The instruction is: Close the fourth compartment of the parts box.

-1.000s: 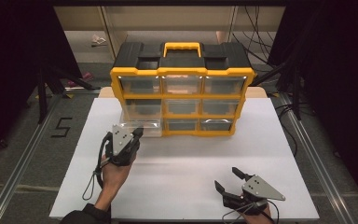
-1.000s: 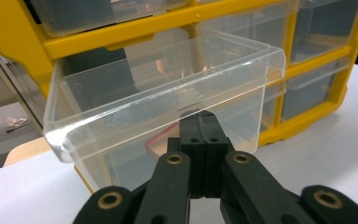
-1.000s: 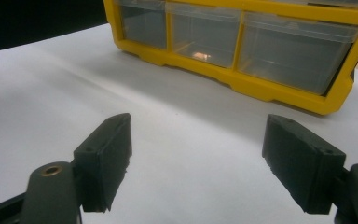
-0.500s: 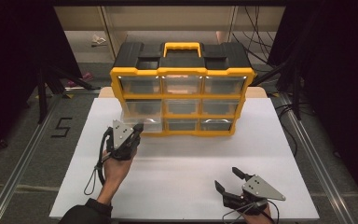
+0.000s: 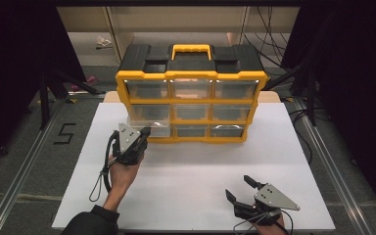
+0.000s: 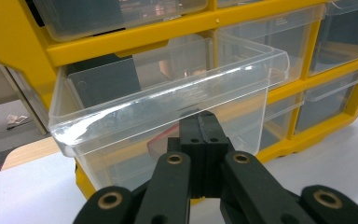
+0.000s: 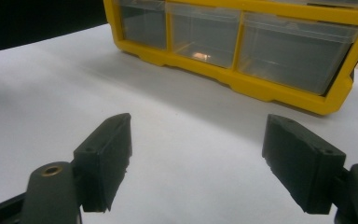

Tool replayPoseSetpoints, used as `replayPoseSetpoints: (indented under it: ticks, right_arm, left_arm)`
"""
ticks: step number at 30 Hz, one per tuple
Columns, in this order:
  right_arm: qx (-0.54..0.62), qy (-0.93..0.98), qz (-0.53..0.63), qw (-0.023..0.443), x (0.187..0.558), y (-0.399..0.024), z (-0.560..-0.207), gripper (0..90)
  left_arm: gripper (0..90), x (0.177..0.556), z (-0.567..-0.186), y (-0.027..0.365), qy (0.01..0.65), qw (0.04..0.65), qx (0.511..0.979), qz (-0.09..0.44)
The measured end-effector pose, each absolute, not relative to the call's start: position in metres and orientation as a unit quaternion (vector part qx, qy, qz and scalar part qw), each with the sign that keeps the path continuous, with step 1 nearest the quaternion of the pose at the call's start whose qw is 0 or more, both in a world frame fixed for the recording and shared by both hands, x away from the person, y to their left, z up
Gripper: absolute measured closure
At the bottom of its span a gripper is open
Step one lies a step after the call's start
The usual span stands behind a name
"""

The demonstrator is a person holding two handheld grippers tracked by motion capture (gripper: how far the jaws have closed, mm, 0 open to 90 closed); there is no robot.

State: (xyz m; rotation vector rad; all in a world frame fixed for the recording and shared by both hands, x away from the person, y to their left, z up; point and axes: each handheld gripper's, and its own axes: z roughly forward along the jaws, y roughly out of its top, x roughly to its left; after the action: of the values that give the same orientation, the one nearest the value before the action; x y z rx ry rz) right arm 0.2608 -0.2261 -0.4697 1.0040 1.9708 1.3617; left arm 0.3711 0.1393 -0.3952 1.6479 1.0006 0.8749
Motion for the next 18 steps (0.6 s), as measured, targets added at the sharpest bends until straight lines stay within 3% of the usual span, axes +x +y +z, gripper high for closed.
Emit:
replayPoseSetpoints:
  ticks: [18]
  right_arm:
    - [0.372,0.732,0.505,0.268,0.2609,-0.2260,-0.4698,24.8]
  left_arm:
    - [90.0,0.3783,-0.3958,0.1397,0.416,0.493,0.674,0.359]
